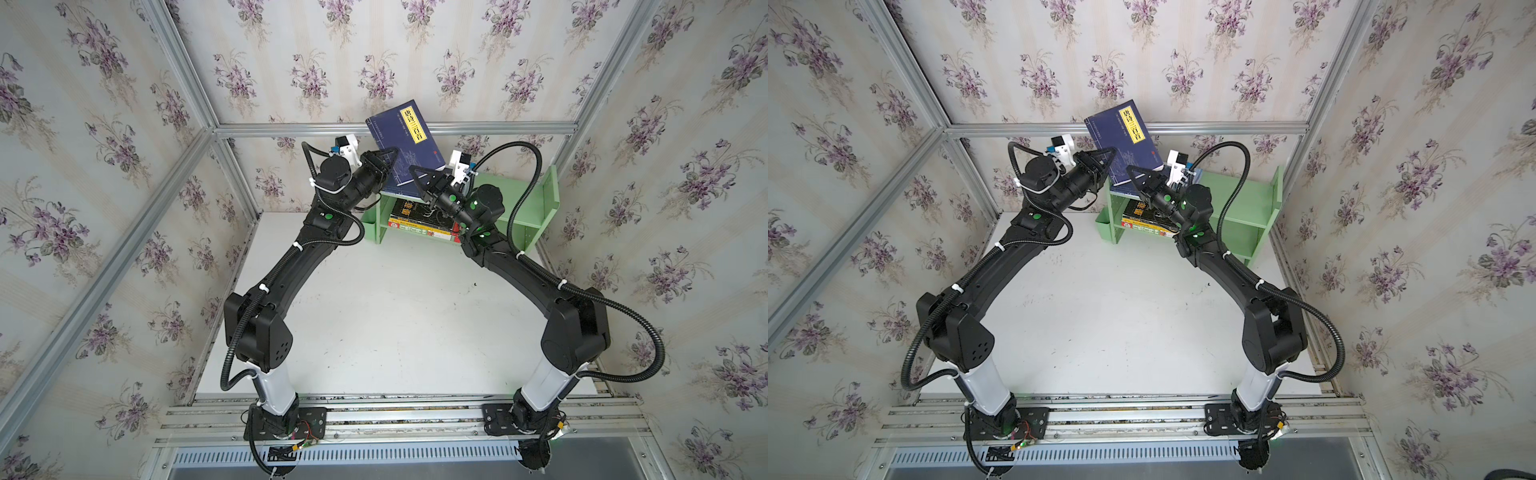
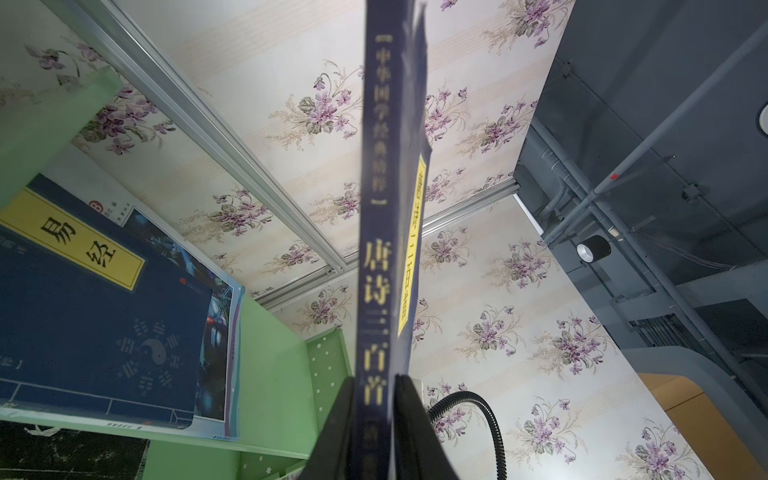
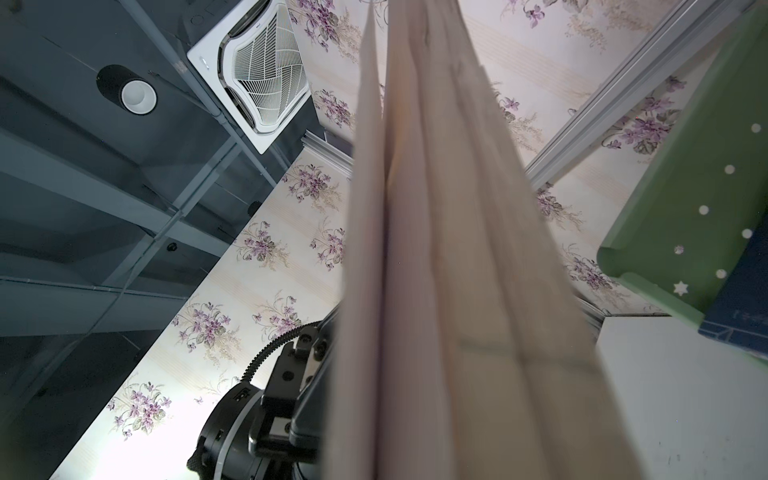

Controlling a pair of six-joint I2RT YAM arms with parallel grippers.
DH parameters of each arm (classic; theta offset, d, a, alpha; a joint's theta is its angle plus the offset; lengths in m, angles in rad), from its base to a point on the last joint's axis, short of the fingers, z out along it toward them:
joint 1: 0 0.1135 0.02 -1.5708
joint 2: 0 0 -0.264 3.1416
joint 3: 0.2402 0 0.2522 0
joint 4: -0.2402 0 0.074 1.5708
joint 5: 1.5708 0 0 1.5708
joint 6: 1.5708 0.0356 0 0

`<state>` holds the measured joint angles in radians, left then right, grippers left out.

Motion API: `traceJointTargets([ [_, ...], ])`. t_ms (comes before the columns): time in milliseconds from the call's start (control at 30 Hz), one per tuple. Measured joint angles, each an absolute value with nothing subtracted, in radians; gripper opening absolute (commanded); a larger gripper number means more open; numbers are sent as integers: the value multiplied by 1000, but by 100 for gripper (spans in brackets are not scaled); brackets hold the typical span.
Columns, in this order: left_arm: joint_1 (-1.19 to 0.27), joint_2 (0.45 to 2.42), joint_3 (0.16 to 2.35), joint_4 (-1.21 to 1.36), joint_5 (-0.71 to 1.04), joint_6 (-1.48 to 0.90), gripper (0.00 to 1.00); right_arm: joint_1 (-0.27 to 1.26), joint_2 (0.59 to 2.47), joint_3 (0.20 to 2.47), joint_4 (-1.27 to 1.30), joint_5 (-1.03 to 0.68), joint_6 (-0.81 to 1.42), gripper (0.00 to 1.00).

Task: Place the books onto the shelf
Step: 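Lower the blue book onto the top tier with the left gripper while right steadies, then tip the blue book flat with the left gripper while the right pushes its pages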

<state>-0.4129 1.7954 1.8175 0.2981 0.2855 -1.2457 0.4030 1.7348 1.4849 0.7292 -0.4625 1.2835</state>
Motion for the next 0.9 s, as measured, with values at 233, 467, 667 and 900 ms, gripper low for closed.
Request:
traceJointTargets([
  [233, -397, 1787, 1827, 297, 341, -1225, 71, 356, 1734, 1489, 691, -506, 1295, 8],
  [467, -318, 1781, 1881, 207, 459, -1133, 81, 239, 1674, 1509, 592, -715, 1311, 6],
  [667, -282, 1833, 1996, 100, 636, -1055, 81, 168, 1602, 1450, 564, -889, 1353, 6],
  [900, -282, 1865, 2056, 52, 760, -1028, 74, 151, 1559, 1445, 561, -978, 1354, 6],
])
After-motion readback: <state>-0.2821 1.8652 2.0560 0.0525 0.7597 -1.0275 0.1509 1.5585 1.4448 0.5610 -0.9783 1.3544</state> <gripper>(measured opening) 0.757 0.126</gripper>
